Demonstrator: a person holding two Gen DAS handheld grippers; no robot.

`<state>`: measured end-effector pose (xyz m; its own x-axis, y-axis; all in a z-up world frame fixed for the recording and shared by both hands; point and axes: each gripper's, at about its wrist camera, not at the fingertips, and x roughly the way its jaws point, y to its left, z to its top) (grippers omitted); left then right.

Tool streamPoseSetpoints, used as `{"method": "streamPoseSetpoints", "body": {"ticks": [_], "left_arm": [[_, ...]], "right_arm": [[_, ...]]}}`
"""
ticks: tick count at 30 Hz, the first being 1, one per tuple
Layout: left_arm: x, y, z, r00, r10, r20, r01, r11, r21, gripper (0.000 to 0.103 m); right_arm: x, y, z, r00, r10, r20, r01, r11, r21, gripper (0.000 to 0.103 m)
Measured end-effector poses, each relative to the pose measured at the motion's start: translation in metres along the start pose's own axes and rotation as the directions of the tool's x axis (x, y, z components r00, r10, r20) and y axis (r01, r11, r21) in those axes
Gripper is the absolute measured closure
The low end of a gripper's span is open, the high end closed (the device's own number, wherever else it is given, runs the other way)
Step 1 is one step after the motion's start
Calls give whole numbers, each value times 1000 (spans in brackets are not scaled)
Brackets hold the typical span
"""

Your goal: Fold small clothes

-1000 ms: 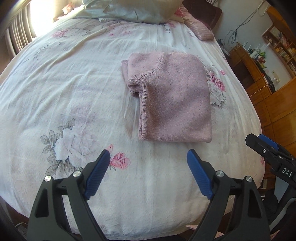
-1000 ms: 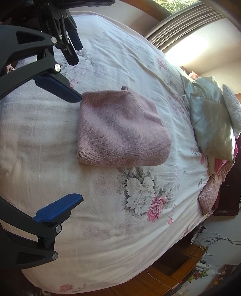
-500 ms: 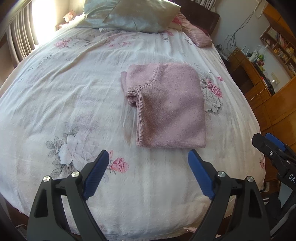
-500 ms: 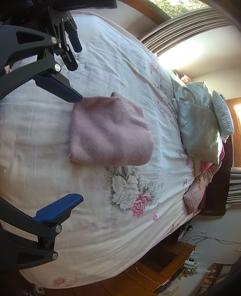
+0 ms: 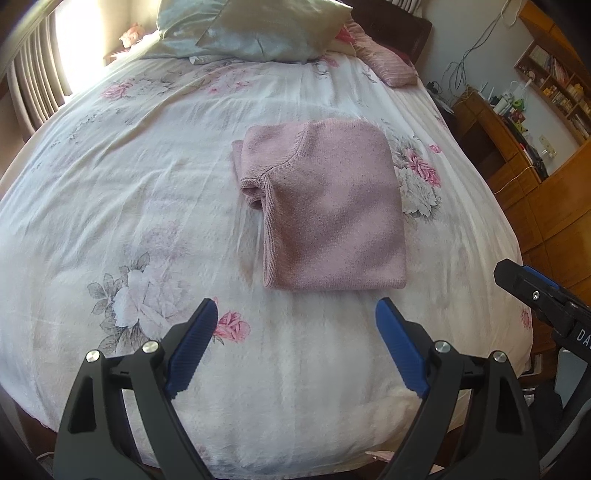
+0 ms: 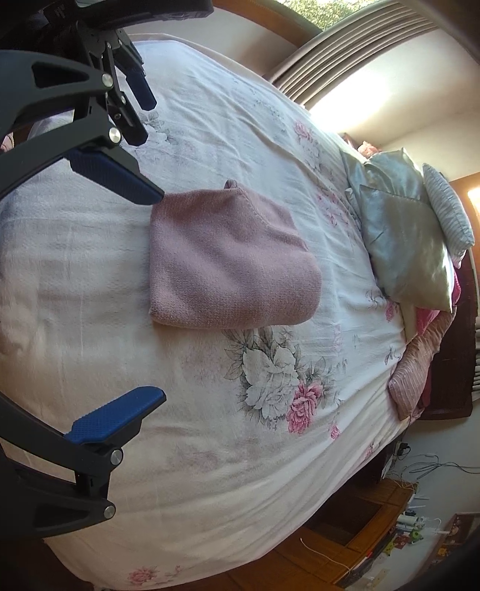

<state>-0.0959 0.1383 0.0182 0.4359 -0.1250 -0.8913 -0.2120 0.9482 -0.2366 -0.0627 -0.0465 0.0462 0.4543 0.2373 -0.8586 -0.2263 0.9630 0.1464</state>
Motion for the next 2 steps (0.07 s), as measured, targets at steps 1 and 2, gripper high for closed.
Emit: {"method": "streamPoseSetpoints", "body": {"ticks": [1,2], "left_arm": [[0,0,0,1000,0,0,0,1000,2,16],[0,-1,0,1000,2,2,-2,1000,4,16]], "right_arm": [[0,-1,0,1000,-2,-1,2,1000,1,4],[0,-1,0,1000,1,-3,-1,1000,2,4]]}}
